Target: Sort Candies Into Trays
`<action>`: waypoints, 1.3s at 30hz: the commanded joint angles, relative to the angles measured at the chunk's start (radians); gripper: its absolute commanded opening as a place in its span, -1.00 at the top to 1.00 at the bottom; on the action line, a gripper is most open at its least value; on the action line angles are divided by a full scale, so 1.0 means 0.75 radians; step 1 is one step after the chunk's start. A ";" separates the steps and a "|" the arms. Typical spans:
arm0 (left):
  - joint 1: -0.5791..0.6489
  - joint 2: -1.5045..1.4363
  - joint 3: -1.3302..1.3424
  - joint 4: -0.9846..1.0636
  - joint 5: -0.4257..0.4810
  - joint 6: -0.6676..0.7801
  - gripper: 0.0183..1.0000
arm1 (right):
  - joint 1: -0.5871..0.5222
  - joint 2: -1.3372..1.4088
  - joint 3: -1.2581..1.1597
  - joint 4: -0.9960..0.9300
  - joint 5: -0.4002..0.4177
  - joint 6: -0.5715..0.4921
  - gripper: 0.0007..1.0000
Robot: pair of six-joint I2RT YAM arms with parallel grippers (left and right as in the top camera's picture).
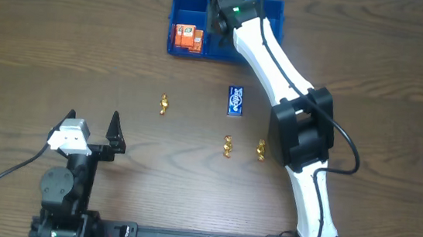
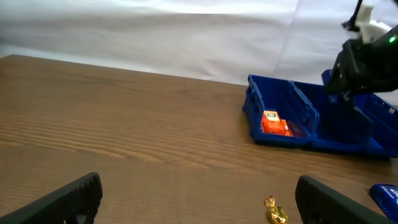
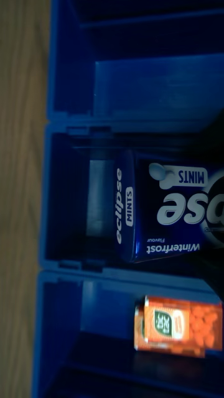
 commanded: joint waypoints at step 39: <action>0.007 -0.008 -0.022 -0.055 -0.008 0.009 -1.00 | 0.083 -0.679 -1.328 0.229 -0.138 0.292 -0.63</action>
